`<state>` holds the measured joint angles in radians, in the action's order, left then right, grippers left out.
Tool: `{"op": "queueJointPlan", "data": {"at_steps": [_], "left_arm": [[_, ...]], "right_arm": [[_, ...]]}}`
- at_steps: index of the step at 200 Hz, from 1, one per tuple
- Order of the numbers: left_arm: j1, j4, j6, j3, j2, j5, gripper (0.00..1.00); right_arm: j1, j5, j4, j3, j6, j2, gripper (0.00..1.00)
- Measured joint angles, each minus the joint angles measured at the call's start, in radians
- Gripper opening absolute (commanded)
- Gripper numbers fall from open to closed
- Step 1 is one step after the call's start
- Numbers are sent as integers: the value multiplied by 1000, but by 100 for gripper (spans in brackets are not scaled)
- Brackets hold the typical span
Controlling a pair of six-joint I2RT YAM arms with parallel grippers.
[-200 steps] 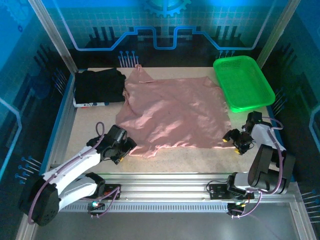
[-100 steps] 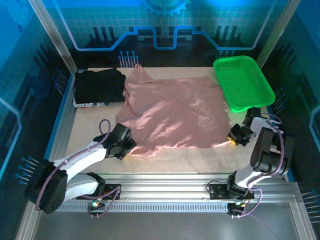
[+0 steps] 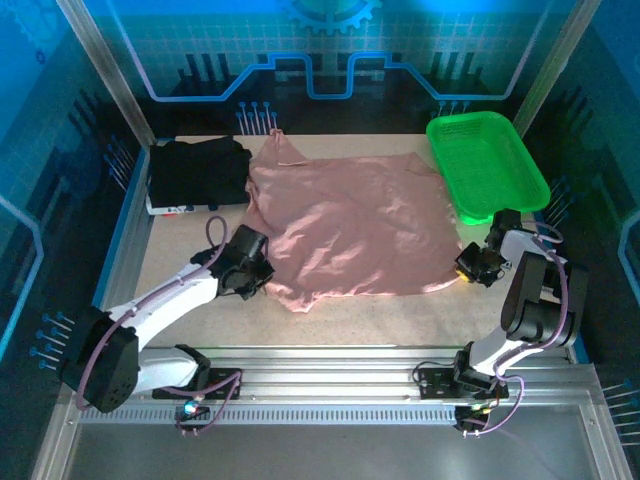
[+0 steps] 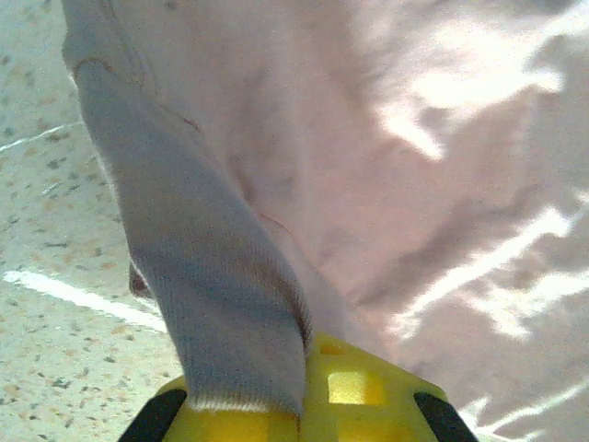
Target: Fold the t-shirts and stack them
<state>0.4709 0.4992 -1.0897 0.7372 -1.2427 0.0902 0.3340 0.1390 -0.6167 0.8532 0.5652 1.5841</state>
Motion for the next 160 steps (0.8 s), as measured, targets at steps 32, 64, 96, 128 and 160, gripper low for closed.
{"op": "queueJointPlan", "data": {"at_steps": [32, 64, 96, 128, 160], "left_arm": [[0, 23, 51, 93, -51, -6, 2], [0, 39, 113, 211, -217, -37, 2], [0, 50, 175, 362, -370, -73, 3], [1, 51, 209, 490, -477, -124, 5], [3, 40, 226, 550, -530, -166, 33]], "right_arm": [[0, 0, -4, 3, -4, 0, 0], [0, 0, -19, 31, -15, 0, 0], [0, 0, -21, 37, -25, 0, 0], [0, 0, -23, 37, -35, 2, 0], [0, -1, -28, 42, -43, 20, 0]]}}
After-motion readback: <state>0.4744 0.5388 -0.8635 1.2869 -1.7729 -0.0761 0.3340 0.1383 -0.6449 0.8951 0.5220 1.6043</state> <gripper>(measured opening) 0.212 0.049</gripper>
